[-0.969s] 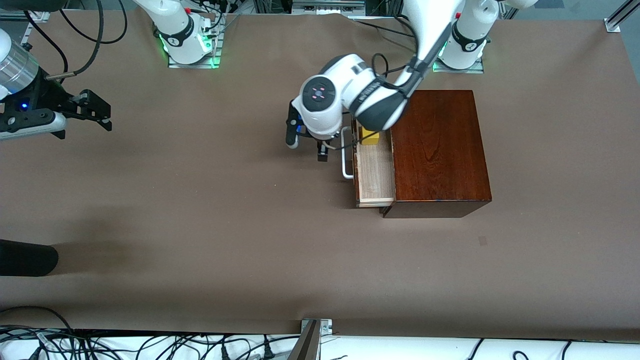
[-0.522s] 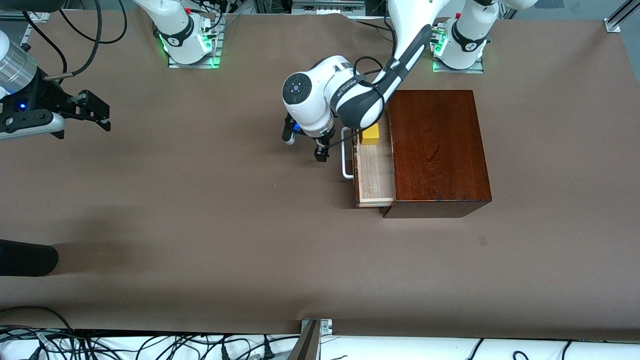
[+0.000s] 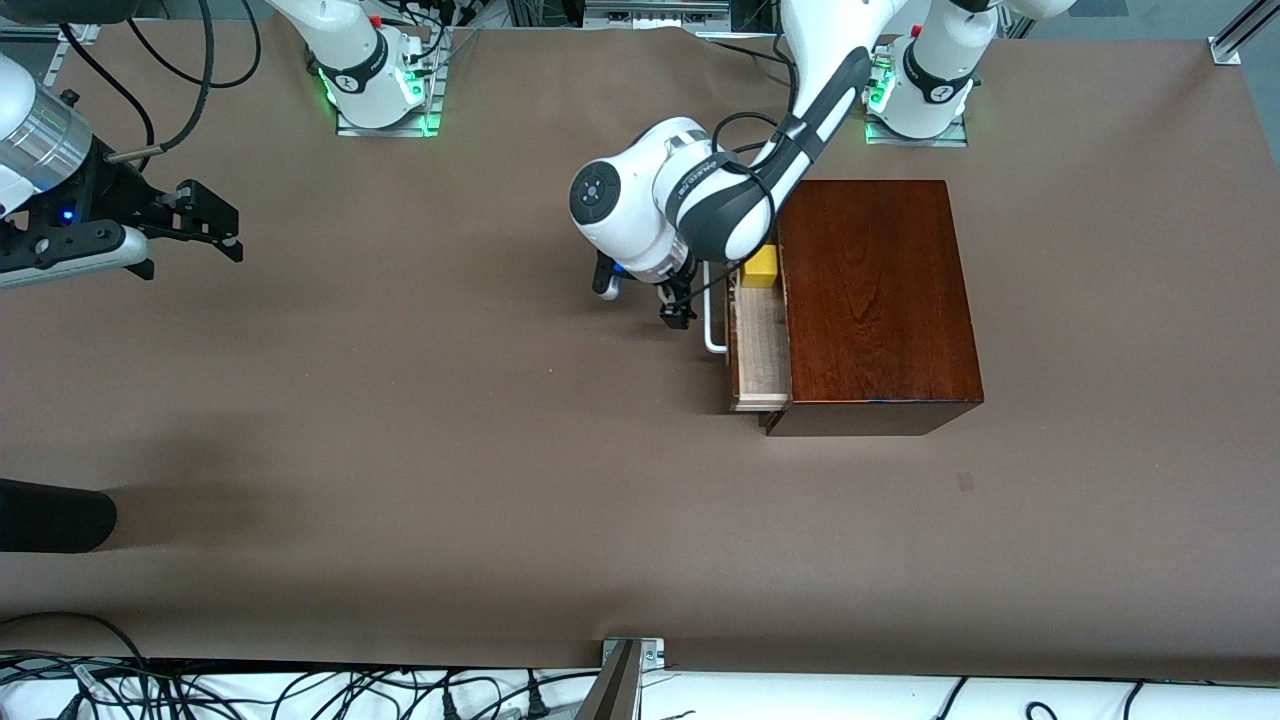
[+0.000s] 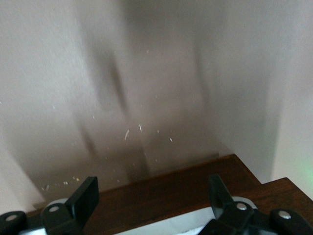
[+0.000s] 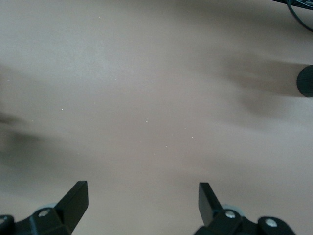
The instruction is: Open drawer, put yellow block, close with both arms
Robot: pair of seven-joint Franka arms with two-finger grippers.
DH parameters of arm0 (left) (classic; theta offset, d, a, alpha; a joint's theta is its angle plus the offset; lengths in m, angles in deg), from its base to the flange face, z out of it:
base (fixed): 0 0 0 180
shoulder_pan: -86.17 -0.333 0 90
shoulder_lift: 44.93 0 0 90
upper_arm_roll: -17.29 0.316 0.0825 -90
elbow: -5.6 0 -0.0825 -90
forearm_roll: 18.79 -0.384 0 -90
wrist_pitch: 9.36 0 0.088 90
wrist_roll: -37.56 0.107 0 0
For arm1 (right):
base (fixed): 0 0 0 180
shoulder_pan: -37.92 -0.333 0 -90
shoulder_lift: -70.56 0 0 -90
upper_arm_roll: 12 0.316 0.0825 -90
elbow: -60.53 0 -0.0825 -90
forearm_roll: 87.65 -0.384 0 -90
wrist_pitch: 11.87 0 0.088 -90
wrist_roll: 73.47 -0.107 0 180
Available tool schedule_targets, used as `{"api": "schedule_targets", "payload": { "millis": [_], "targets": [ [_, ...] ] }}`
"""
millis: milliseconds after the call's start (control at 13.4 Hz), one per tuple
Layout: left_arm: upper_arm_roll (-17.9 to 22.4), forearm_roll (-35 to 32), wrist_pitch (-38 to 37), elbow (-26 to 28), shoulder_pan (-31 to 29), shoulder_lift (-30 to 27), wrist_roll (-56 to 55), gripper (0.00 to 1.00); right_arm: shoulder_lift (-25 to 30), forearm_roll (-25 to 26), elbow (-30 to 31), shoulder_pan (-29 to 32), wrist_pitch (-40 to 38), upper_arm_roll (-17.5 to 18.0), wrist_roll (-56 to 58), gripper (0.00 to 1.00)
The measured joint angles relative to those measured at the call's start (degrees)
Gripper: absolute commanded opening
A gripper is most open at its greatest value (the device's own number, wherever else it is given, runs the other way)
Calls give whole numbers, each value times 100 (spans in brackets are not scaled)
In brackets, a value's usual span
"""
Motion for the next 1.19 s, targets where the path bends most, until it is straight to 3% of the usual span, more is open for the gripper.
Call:
{"api": "schedule_targets", "payload": {
  "millis": [522, 969, 1193],
  "targets": [
    [-10, 0, -164, -1, -641, -58, 6, 100, 0, -3, -1, 0, -9, 0, 0, 100],
    [-41, 6, -312, -18, -704, -127, 6, 100, 0, -3, -2, 0, -10, 0, -1, 100],
    [-20, 652, -383, -198, -722, -242, -67, 100, 0, -3, -2, 0, -10, 0, -1, 100]
  ]
}}
